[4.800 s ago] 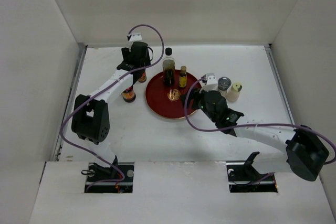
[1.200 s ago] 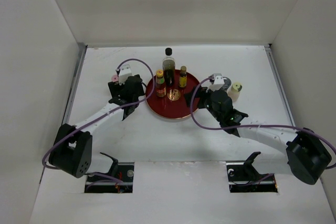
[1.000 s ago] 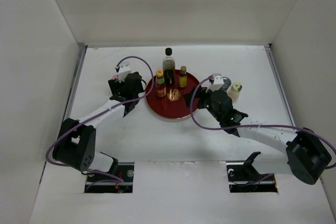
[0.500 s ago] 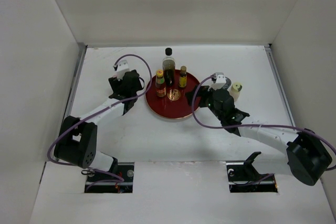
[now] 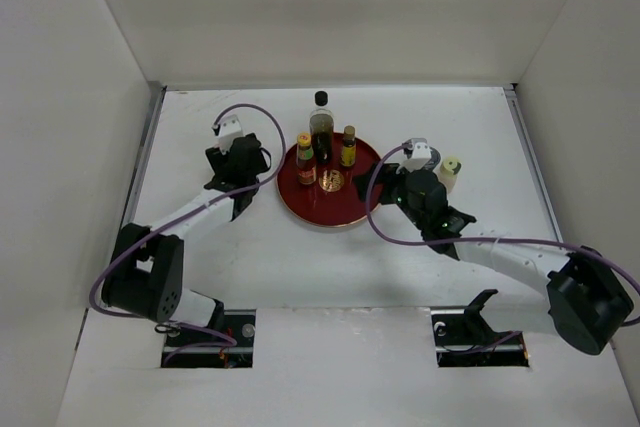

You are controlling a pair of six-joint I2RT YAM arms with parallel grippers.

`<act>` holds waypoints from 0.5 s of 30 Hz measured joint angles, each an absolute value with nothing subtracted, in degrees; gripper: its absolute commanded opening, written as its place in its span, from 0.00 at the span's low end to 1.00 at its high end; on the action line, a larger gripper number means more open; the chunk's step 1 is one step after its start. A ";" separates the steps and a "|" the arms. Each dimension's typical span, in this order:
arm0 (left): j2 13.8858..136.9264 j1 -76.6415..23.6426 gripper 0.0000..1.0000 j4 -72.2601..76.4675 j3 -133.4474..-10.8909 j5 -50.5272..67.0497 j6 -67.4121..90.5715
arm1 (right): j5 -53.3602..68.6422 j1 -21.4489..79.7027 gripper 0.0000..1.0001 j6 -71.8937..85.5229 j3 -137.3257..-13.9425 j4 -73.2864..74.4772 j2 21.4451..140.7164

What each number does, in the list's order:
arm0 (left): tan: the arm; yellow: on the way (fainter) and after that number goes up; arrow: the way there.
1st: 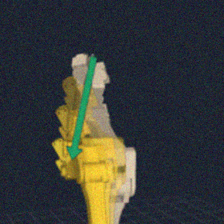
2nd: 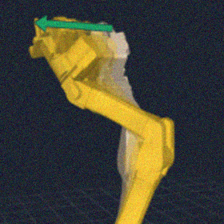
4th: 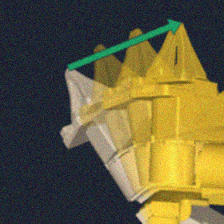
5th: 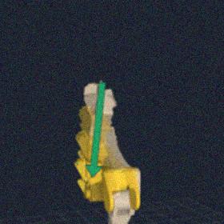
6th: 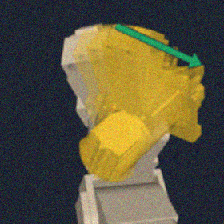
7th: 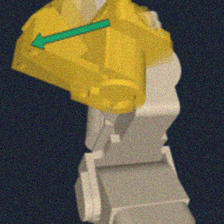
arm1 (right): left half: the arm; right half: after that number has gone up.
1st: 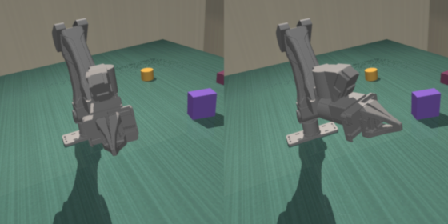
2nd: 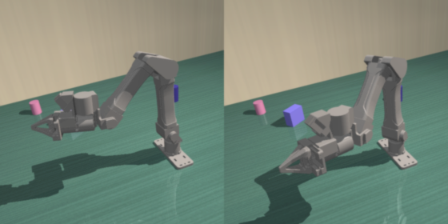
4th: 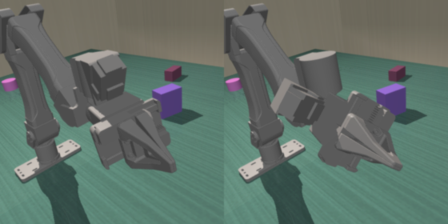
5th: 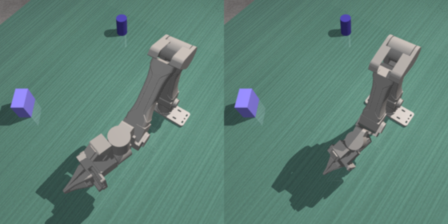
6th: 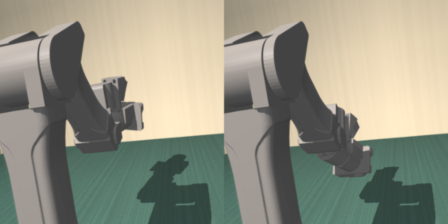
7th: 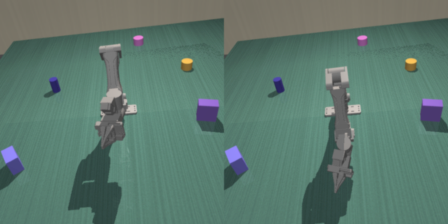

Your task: Organize the condiment bottles

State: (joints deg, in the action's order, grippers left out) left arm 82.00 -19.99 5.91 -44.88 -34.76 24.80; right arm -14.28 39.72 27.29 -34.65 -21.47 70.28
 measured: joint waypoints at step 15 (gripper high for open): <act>57.43 -32.86 0.30 -4.95 -35.70 -37.12 24.91 | -14.31 39.72 0.98 27.29 -34.63 -21.47 68.99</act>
State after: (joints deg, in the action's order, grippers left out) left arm 57.43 -32.86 -4.95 -35.70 -37.12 24.91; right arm -14.31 39.72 27.29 -34.63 -21.47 68.99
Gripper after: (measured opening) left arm 0.654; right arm 0.982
